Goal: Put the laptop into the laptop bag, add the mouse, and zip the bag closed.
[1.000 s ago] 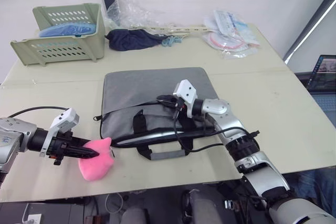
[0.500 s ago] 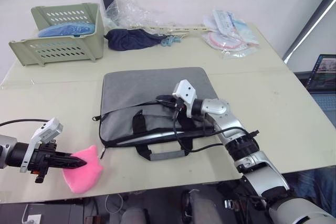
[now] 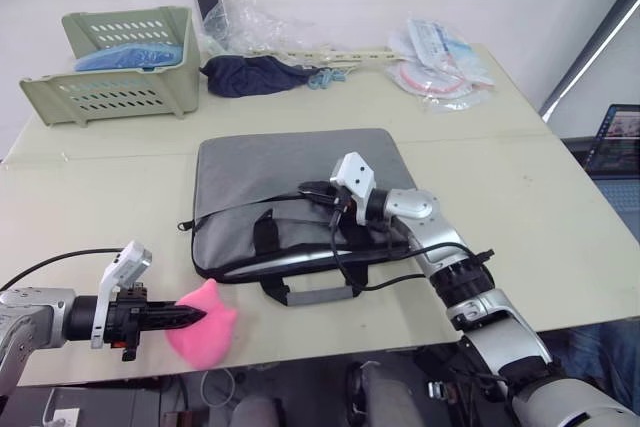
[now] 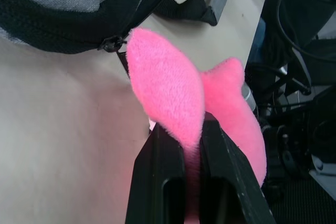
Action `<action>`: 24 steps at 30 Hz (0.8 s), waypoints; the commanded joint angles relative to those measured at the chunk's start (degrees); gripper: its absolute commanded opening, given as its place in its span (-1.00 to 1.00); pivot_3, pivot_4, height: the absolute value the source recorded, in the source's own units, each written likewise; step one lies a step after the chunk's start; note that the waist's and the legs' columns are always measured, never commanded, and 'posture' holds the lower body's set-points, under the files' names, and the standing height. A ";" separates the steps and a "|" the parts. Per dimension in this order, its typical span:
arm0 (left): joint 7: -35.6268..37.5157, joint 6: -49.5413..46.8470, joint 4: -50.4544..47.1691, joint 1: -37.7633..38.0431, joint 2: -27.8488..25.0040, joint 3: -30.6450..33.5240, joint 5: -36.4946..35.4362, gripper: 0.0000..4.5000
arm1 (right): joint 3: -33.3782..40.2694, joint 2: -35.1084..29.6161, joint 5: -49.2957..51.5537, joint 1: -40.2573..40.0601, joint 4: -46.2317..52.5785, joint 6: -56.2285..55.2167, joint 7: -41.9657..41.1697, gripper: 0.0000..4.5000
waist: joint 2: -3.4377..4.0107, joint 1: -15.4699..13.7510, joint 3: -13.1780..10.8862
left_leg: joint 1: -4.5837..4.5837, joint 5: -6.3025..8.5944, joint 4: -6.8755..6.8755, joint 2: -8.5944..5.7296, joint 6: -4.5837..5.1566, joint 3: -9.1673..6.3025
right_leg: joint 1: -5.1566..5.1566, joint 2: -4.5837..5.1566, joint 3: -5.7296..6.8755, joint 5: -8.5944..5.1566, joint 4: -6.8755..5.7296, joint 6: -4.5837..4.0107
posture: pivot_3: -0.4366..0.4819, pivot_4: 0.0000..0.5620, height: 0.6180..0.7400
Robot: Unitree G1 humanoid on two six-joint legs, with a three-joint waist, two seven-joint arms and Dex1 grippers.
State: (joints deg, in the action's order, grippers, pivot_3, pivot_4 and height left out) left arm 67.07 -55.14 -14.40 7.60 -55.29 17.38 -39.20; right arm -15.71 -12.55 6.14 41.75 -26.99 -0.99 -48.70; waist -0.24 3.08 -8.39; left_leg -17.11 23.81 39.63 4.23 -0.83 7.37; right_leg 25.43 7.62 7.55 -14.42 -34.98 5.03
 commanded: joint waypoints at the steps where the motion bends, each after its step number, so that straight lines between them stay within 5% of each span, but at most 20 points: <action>1: -2.11 -0.58 -3.58 0.83 2.58 -0.01 -2.71 -0.98 | -1.45 -1.68 -4.43 -3.47 -7.79 3.09 1.41 -1.00 | 0.00 -0.01 0.00 | 0.00 0.00 0.00 0.00 -0.01 -0.01 | 0.00 0.01 0.00 0.00 0.00 0.00 | -0.05 -0.47 1.00; 24: -14.43 3.99 -12.96 -0.04 19.85 -8.84 -4.89 -0.98 | -1.11 -1.68 -4.86 -3.60 -8.29 2.78 1.90 -1.00 | 0.10 -0.20 0.06 | -0.03 0.04 -0.05 0.00 -0.01 -0.09 | -0.06 0.07 0.03 0.03 0.15 0.04 | -0.05 -0.47 1.00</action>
State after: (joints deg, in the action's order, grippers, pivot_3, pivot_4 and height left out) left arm 52.61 -51.78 -23.65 7.54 -36.35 11.01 -42.32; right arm -15.29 -12.82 5.74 41.79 -27.23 -1.19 -48.70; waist -0.13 2.88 -8.33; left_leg -17.14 23.85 39.58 4.23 -0.83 7.29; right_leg 25.37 7.69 7.58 -14.40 -34.83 5.07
